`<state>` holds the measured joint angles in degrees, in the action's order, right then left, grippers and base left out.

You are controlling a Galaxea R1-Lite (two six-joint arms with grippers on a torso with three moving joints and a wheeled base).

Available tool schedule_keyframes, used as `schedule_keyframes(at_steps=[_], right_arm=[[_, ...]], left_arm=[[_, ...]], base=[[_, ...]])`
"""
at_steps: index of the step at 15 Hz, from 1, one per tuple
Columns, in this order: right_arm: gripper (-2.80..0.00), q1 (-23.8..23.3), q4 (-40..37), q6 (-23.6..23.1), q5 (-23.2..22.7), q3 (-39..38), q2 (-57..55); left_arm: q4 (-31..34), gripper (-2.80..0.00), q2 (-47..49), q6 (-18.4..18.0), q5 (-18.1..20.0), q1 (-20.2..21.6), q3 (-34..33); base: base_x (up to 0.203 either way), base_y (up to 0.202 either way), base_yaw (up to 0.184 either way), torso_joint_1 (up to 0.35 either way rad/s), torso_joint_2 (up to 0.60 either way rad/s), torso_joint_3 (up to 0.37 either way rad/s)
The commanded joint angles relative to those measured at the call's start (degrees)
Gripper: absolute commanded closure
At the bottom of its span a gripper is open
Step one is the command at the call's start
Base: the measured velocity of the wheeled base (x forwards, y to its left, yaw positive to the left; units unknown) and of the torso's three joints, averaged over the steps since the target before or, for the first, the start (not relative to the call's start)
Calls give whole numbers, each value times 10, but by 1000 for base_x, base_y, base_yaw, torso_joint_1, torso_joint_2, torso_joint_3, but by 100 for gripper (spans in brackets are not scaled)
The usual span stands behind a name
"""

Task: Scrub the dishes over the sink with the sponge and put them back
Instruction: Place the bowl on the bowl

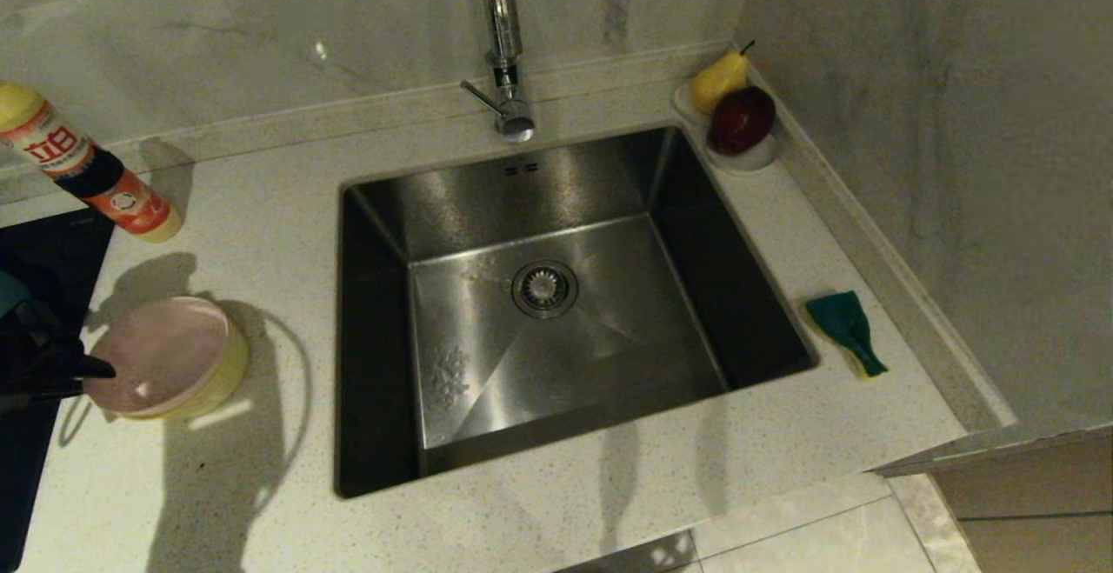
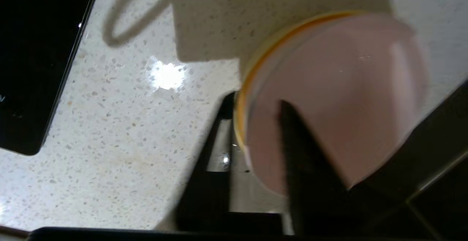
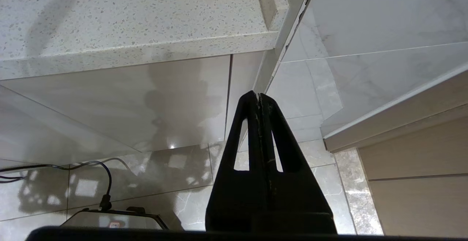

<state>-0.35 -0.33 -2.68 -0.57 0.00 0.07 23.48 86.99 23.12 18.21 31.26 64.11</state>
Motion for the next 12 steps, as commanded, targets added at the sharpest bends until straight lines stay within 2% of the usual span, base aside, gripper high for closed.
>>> schedule_keyframes(at_steps=[1,5,7,9,10,11,12], right_arm=[[0,0,0,0,0,0,-1],[0,0,0,0,0,0,-1],[0,0,0,0,0,0,-1],[0,0,0,0,0,0,-1],[0,0,0,0,0,0,-1],[0,0,0,0,0,0,-1],[0,0,0,0,0,0,-1]], left_arm=[[1,-280,-20,6,3,0,6],[11,-280,-53,19,3,1,36],[14,-280,-85,29,-9,6,66],[13,-280,-95,28,-75,10,80],[14,-20,-96,25,-97,10,82],[16,0,-95,25,-109,10,81],[23,0,-91,25,-120,11,82]], base=[[0,0,0,0,0,0],[0,0,0,0,0,0],[0,0,0,0,0,0],[0,0,0,0,0,0],[0,0,0,0,0,0],[0,0,0,0,0,0],[0,0,0,0,0,0]])
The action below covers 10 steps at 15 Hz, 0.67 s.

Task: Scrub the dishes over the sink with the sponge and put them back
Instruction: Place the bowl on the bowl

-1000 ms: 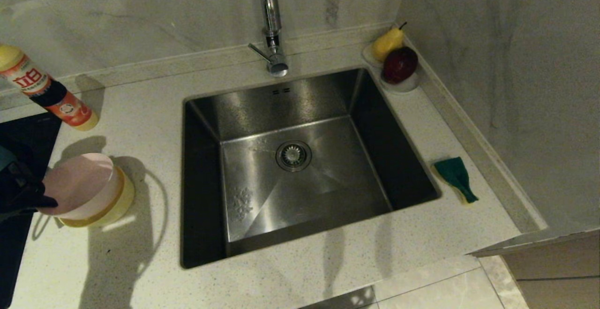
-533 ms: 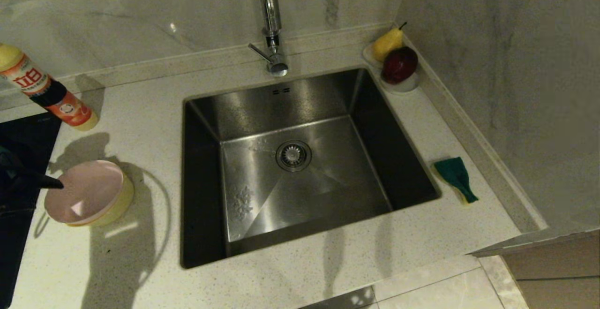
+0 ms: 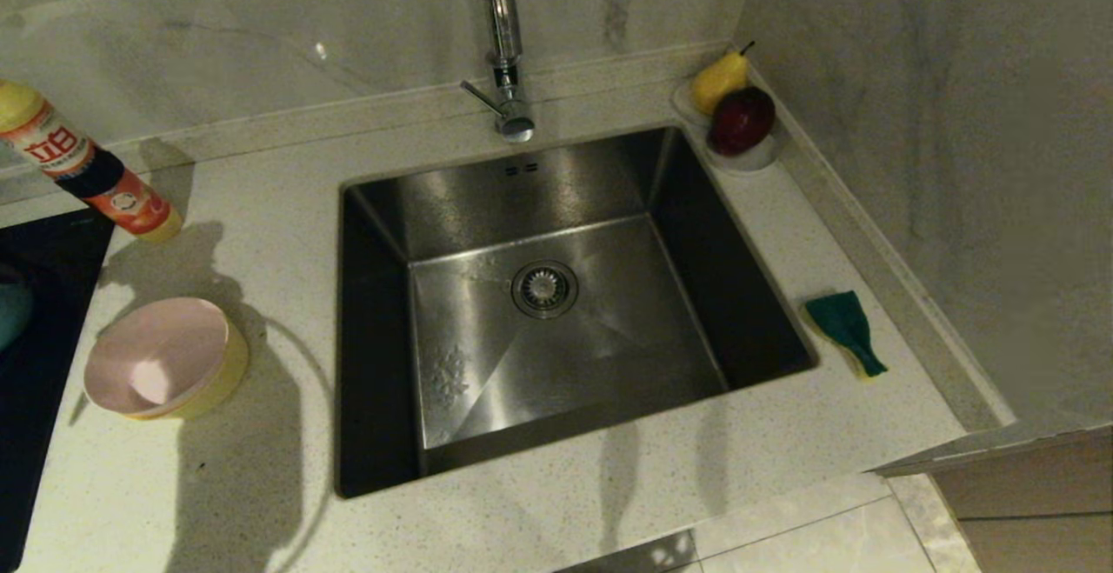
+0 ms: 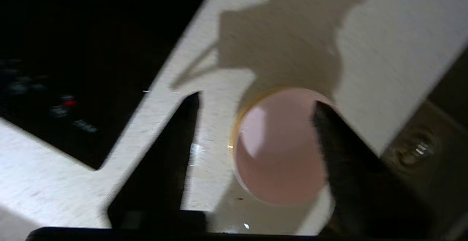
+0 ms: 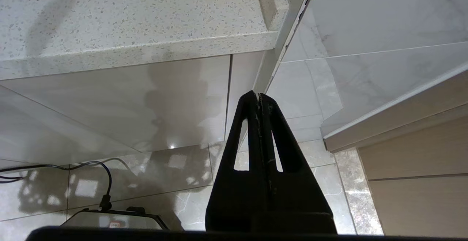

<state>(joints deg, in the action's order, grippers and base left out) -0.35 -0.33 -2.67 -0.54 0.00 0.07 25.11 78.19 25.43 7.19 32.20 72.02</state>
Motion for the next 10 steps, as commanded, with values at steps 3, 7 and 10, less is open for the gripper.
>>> schedule_keyframes(at_steps=[3,7,10], right_arm=[[0,0,1,-1,-1,0,-1],[0,0,1,-1,-1,0,-1],[0,0,0,-1,0,0,-1]], left_arm=[[14,0,-1,2,-25,8,3],[14,0,39,2,-30,47,40],[15,0,117,5,-29,98,106]], base=[[0,0,0,0,0,0],[0,0,0,0,0,0],[0,0,0,0,0,0]])
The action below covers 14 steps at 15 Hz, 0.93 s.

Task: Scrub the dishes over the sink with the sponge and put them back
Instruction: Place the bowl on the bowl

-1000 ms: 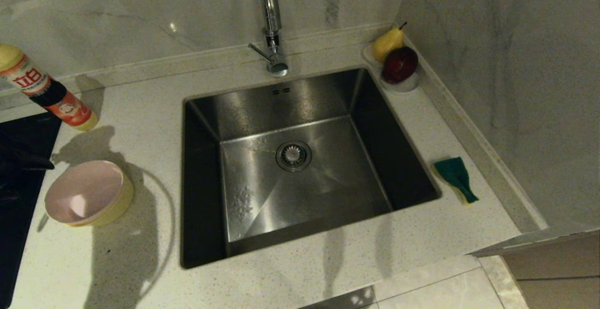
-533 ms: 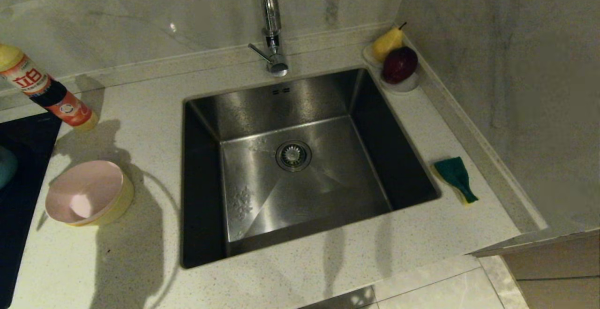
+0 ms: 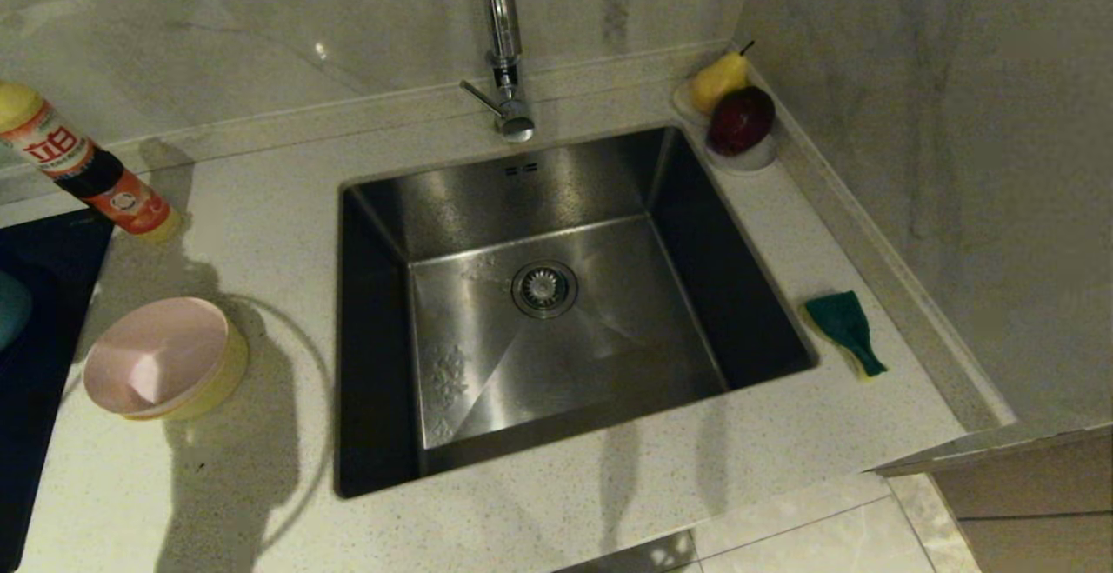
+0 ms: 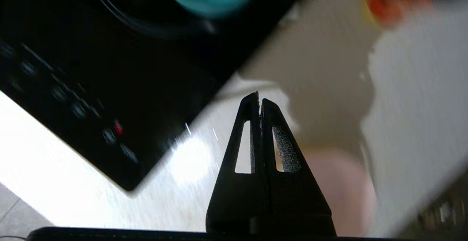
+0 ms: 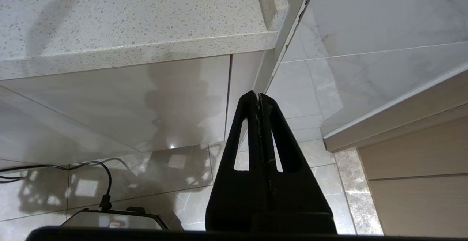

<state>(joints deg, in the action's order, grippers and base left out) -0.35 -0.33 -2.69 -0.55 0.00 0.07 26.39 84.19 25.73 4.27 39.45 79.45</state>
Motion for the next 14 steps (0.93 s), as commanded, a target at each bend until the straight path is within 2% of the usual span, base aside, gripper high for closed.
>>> schedule_keyframes(at_steps=[1,2,7,11,14], right_arm=[[0,0,0,0,-1,0,-1],[0,0,0,0,-1,0,-1],[0,0,0,0,-1,0,-1],[0,0,1,0,-1,0,-1],[0,0,0,0,0,0,-1]], left_arm=[[2,0,82,3,0,40,50],[3,-280,108,3,0,53,70],[48,-280,228,29,10,117,177],[52,-280,286,38,19,154,192],[53,-280,296,58,30,155,192]], base=[[0,0,0,0,0,0],[0,0,0,0,0,0],[0,0,0,0,0,0],[0,0,0,0,0,0],[0,0,0,0,0,0]])
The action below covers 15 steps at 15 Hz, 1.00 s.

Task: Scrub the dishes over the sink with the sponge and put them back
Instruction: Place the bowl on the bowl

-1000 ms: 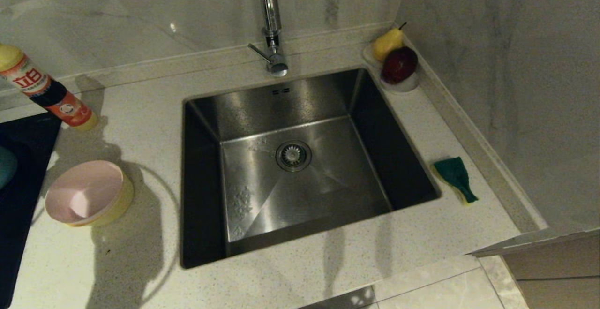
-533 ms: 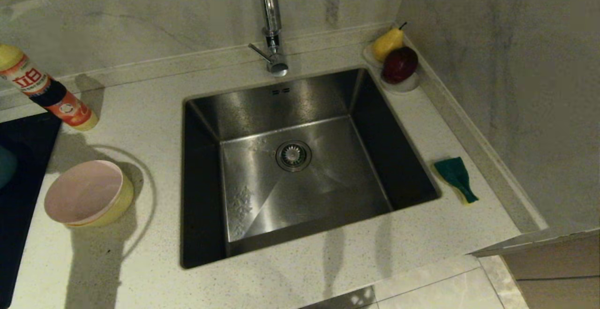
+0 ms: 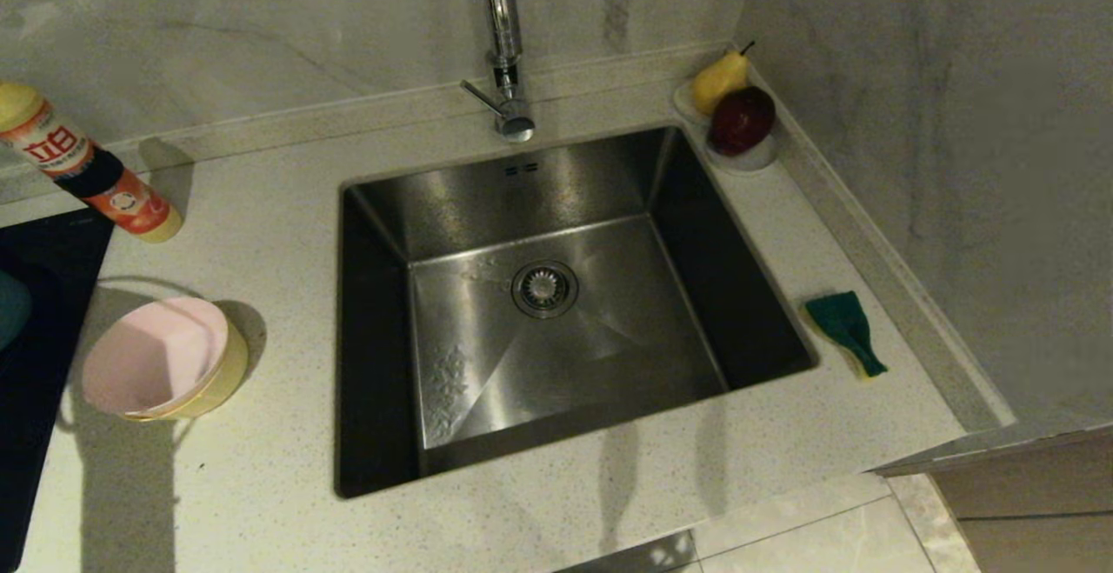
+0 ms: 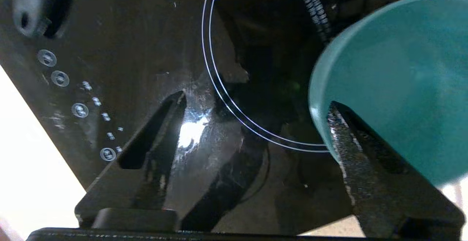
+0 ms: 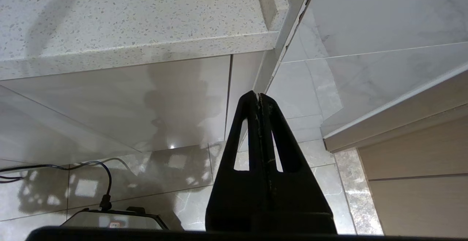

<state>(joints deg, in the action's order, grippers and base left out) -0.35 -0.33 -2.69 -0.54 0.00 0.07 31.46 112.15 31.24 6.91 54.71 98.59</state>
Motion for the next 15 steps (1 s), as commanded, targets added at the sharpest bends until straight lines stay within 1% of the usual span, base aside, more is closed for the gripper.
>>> schedule_keyframes(at_steps=[1,7,11,14,15], right_arm=[[0,0,0,0,0,0,-1],[0,0,0,0,0,0,-1],[0,0,0,0,-1,0,-1],[0,-1,0,0,0,0,-1],[0,0,1,0,0,0,-1]], left_arm=[[2,-280,17,4,14,2,0],[2,-280,21,25,69,2,-7],[2,-280,50,26,69,2,-8],[3,-280,54,25,70,4,-8],[4,0,54,25,70,4,-9]], base=[[0,0,0,0,0,0],[0,0,0,0,0,0],[0,0,0,0,0,0],[0,0,0,0,0,0],[0,0,0,0,0,0]])
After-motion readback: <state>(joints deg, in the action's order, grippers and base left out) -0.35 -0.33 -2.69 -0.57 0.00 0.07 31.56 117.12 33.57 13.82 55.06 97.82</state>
